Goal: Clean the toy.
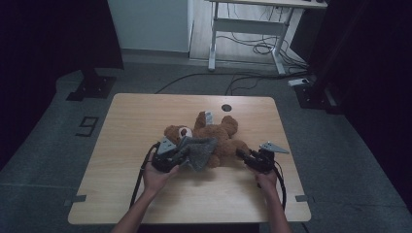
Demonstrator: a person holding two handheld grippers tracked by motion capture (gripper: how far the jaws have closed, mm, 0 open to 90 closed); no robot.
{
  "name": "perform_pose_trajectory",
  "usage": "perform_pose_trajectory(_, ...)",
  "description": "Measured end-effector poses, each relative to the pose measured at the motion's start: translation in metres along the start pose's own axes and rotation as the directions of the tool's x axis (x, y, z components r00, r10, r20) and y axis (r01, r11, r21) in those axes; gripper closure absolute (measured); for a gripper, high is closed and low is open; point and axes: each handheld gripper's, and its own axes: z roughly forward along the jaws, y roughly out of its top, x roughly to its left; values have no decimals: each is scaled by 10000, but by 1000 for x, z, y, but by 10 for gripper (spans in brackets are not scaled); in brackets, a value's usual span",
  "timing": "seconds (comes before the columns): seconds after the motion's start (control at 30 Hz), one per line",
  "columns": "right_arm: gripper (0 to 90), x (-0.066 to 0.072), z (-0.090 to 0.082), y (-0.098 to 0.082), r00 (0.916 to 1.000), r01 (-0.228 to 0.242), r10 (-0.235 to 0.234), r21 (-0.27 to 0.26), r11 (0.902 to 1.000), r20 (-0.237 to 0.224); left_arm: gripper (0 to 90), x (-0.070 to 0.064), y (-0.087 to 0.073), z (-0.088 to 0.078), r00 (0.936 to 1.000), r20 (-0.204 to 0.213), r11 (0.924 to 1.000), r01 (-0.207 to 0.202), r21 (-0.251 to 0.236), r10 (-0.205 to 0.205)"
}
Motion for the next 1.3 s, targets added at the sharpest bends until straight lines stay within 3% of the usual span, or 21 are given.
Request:
perform_pose_trajectory(0.23, 608, 0, 0, 0, 10000, 10, -10, -28, 10000, -76, 780, 29, -13, -21, 9975, -448, 9985, 540, -108, -544)
perform_pose_trajectory(0.47, 608, 0, -1, 0, 9999, 80, -80, -37, 10000, -147, 782, 55, -30, -28, 9876, -1151, 9938, 1095, 171, -1068)
perform_pose_trajectory(0.63, 608, -1, 0, -1, 9998, 77, -78, -86, 9999, -185, 782, 67, -37, -30, 9816, -1119, 9872, 1580, 201, -1549)
perform_pose_trajectory(0.83, 609, -1, -1, -1, 9994, 145, -154, -282, 9995, -324, 782, 56, -19, -39, 9875, -512, 9885, 1479, -316, -1494)
perform_pose_trajectory(0.97, 611, 0, -1, -1, 9992, 176, -188, -310, 9994, -365, 782, 46, -3, -40, 9920, -212, 9908, 1229, -573, -1243)
perform_pose_trajectory(1.0, 611, 0, -1, -1, 9991, 170, -182, -301, 9994, -382, 781, 38, 9, -35, 9946, 10, 9925, 1038, -640, -1040)
perform_pose_trajectory(1.13, 611, 1, -2, -1, 9991, 166, -178, -300, 9994, -373, 781, 18, 33, -17, 9972, 428, 9948, 646, -786, -613)
perform_pose_trajectory(1.3, 611, 0, -2, -1, 9991, 165, -175, -288, 9995, -382, 781, -11, 55, 21, 9953, 964, 9988, 126, -475, -79)
